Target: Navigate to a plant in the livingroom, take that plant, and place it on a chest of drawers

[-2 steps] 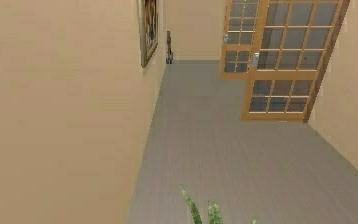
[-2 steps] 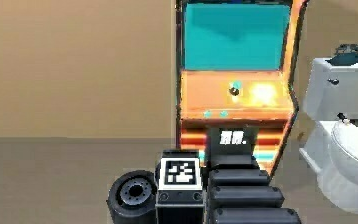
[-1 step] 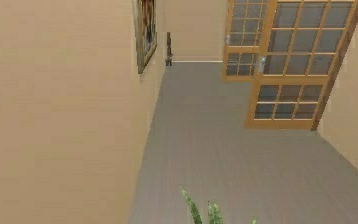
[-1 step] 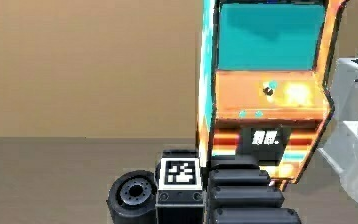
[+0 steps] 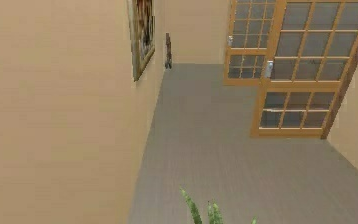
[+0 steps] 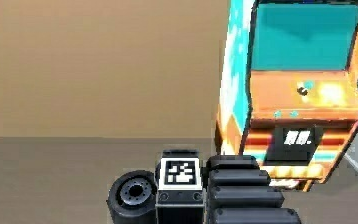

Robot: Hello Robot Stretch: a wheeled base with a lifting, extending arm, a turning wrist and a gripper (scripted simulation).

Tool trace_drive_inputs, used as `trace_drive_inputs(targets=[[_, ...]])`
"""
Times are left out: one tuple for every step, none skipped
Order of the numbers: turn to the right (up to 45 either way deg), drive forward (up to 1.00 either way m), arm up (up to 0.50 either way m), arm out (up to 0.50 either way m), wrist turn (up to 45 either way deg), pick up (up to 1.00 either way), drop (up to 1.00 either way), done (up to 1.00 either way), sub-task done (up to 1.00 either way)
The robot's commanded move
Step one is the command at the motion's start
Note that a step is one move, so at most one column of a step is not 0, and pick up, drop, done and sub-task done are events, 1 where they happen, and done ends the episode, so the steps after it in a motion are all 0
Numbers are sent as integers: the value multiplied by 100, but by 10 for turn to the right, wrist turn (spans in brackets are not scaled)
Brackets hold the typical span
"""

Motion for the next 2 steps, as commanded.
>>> trace_drive_inputs(targets=[[450,0,0,0,0,0,0,0,0],[450,0,0,0,0,0,0,0,0]])
